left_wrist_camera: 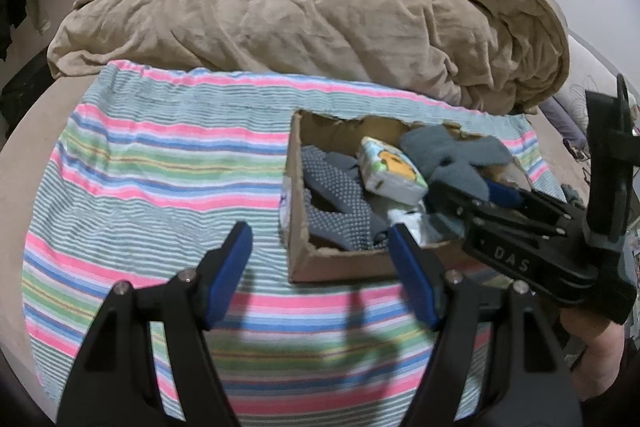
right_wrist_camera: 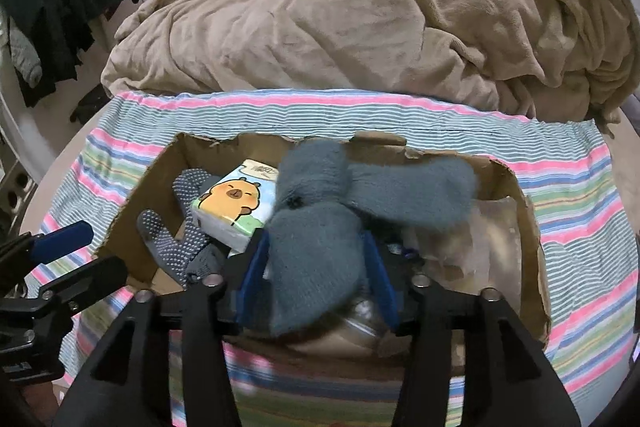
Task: Organize objects
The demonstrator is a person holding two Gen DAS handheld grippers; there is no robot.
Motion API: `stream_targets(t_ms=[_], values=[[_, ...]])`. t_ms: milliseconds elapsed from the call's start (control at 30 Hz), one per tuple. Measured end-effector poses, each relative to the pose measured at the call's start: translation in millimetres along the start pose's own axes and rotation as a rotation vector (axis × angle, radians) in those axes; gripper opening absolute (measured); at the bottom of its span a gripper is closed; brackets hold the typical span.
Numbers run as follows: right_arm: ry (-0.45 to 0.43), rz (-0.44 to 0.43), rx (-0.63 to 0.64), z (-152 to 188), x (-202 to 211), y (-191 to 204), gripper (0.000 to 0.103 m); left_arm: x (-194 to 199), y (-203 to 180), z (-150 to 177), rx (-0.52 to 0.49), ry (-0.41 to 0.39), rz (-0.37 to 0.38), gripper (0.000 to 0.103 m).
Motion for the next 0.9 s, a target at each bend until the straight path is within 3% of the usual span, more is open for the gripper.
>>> stream_targets(t_ms=[100, 467, 667, 900], values=[[-0.012, 0.0, -0.003, 0.2, 7.2, -0.3, 0.067, 8.3, -1.6, 1.6, -0.003, -0.006, -0.002, 0.072], [-0.064, -0.003, -0.003, 15.2, 70.3, -3.3, 0.067, 50.7, -15.9, 11.0, -0.023, -0.047, -0.013, 0.072], [-0.073, 0.002, -0.003, 35.9, 103.4, -5.5, 0.068, 79.2, -33.5, 30.0, -0.043, -0.077, -0.016, 0.072], [-0.076, 0.016, -0.014, 54.6, 129.2, -12.0, 0.068, 98.8, -46.6, 54.2, -0.059, -0.058, -0.034, 0.072]])
Point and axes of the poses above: each gripper's, at about its wrist camera, not at the fingertips, and x roughly against the way its jaws point, y to its left, z to its underside, the point moved 7 cm from there along -x, roughly the way its jaws point, and after that the axes turned 9 degrees about z, right-handed, at the moved point
